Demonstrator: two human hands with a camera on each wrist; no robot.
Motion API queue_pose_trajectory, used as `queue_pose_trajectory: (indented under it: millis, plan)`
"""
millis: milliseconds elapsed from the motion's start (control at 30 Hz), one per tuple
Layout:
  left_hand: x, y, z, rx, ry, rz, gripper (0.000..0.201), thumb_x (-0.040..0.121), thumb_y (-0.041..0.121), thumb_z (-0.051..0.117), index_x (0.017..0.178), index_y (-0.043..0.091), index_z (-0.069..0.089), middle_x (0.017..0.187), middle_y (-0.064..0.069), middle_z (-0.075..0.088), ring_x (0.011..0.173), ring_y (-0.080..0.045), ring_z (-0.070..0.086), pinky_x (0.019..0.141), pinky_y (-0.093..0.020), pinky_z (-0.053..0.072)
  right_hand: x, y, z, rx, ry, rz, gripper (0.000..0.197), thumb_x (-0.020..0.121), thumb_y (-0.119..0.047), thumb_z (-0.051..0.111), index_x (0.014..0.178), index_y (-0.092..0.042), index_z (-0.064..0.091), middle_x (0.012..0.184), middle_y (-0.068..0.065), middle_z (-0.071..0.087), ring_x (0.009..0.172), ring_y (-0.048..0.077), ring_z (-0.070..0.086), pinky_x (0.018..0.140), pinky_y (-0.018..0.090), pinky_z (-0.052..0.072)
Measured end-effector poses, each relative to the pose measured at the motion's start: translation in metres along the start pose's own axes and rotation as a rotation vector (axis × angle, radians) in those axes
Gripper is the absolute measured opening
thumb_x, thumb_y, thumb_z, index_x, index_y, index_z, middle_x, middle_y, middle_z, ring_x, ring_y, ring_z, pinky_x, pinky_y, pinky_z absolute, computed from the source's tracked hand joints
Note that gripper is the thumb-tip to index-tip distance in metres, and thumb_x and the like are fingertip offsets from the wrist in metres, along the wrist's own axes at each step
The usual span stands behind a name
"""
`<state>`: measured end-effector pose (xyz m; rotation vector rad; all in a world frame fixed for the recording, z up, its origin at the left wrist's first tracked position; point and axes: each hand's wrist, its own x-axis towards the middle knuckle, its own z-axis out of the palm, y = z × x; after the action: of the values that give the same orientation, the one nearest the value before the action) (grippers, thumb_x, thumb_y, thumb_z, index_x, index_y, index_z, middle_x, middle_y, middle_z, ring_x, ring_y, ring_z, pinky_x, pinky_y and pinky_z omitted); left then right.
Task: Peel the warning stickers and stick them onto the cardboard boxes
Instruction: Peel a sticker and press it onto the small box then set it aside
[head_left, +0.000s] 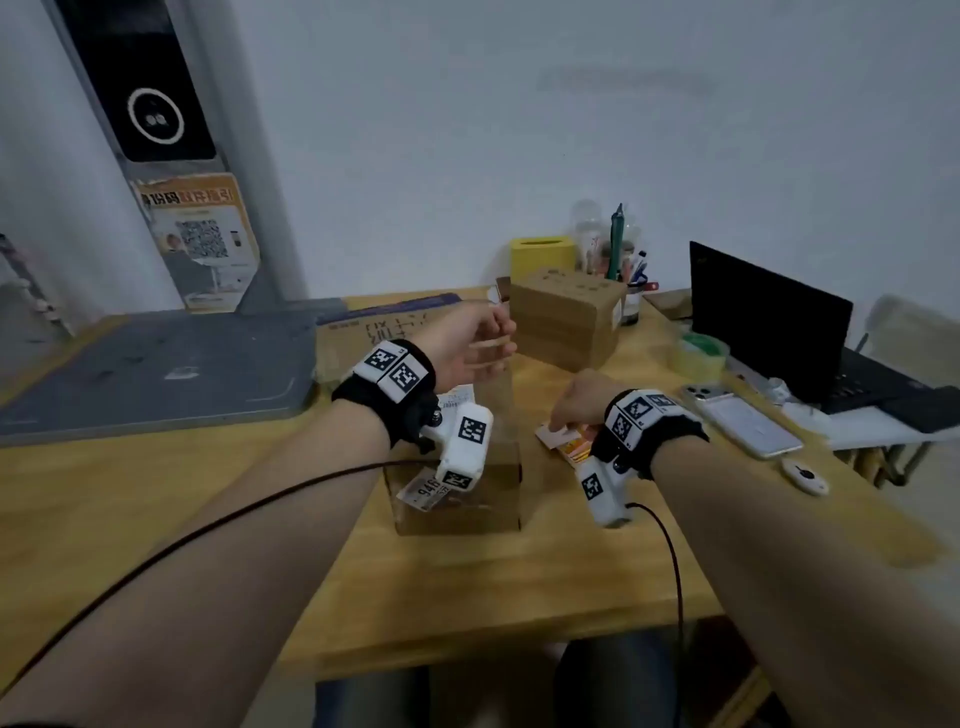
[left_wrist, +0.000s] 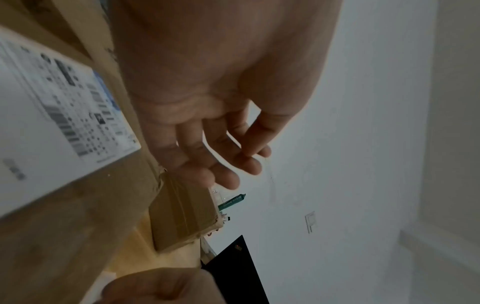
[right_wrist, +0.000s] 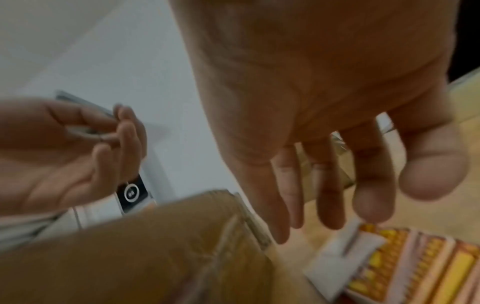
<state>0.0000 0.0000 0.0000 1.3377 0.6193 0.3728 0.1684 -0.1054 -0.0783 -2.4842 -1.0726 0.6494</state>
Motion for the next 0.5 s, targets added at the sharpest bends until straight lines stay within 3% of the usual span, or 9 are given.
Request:
queue_pose_trajectory:
  millis: [133,233,367,500]
  plan:
    - [0.02,-0.001,0.0,-0.038,0.014,-0.025,0.019,0.09,0.006,0.047,0.094,0.019,0.061,0.08,0.006,0.069,0.077,-0.018,0.068,0.069,-0.03,0.052,0.023,0.006,0.011,-0.113,-0.013,0.077,0.034,0.08,-0.035,0.086,0.071,-0.01,0.065,0.081,0.01,0.07,0.076,0.025,0.067,0.062,0.031,0.05]
    - [0.028,0.001,0.001,-0.049,0.001,-0.031,0.02,0.091,0.007,0.047,0.099,0.02,0.061,0.079,0.007,0.07,0.078,-0.017,0.069,0.071,-0.031,0.052,0.035,0.009,0.015,-0.133,0.008,0.094,0.038,0.074,-0.038,0.089,0.076,-0.011,0.062,0.078,0.007,0.066,0.074,0.025,0.065,0.059,0.032,0.049]
    - [0.038,0.004,0.001,-0.042,0.001,-0.032,0.021,0.092,0.006,0.047,0.096,0.02,0.062,0.078,0.008,0.07,0.078,-0.017,0.069,0.069,-0.03,0.052,0.036,0.01,0.015,-0.174,0.024,0.115,0.041,0.076,-0.035,0.086,0.092,-0.013,0.056,0.088,0.005,0.062,0.087,0.028,0.065,0.072,0.037,0.055]
    - [0.044,0.007,0.002,-0.035,-0.011,-0.021,0.02,0.091,0.006,0.048,0.093,0.02,0.062,0.078,0.007,0.071,0.076,-0.017,0.068,0.066,-0.029,0.052,0.043,0.009,0.01,-0.169,0.078,0.107,0.027,0.085,-0.031,0.076,0.083,-0.009,0.061,0.082,0.008,0.066,0.071,0.024,0.062,0.059,0.03,0.047]
